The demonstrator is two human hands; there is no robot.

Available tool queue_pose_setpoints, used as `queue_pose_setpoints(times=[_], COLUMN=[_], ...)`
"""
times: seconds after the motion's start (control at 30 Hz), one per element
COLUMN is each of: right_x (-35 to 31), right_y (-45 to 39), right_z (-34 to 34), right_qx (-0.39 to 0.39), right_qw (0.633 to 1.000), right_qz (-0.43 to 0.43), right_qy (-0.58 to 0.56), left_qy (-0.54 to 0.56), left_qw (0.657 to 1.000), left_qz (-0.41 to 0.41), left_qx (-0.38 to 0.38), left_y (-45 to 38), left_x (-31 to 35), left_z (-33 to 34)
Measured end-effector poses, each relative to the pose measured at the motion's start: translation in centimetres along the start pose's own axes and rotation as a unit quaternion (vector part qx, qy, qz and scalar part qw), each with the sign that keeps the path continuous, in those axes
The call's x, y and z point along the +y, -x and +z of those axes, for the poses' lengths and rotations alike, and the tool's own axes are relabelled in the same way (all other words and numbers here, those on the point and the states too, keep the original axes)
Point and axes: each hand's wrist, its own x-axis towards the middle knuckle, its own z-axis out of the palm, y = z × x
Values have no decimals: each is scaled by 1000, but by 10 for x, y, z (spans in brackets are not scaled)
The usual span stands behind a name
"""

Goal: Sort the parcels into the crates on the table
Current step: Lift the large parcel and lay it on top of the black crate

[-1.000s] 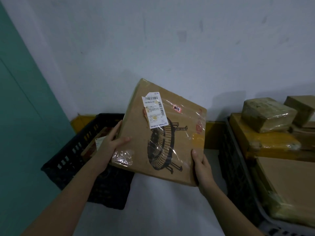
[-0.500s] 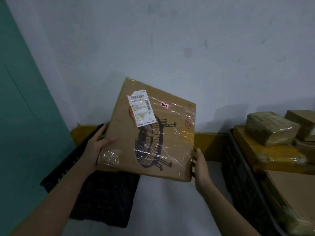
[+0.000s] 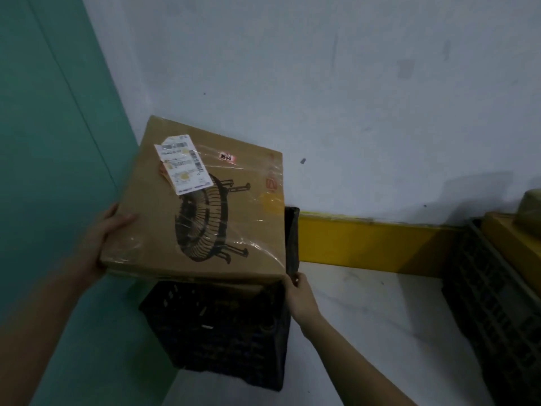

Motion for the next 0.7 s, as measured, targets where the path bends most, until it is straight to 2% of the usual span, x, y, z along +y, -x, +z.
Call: queue_pose_setpoints(times=[0.13,0.3,0.4,0.5,0.6,0.7], right_x=[1,10,16,18,20,18], right_y=[-8,-15,-16,-15,-16,-17], right_z=[38,50,51,50,48,46], right_qx=[33,101,110,126,120,83], right_qw=[998,994,994,992,990,995], right_qz=[43,34,16,28,66,61], right_qy=[3,21,15,0,-43,-2], left_qy=[-28,-75,-89,-155,-204,-207], left_qw=[998,987,970,945,933,944], left_qz=[-53,-118,-203,-270,-278,-226], left_qx=[-14,-77,-98,-102,-101,-119], left_y=[-21,-44,-54,-67,-79,-83], left_x=[4,-21,-41,-53,-60,-65], left_z=[-36,-43,-25,-14,-9,-2])
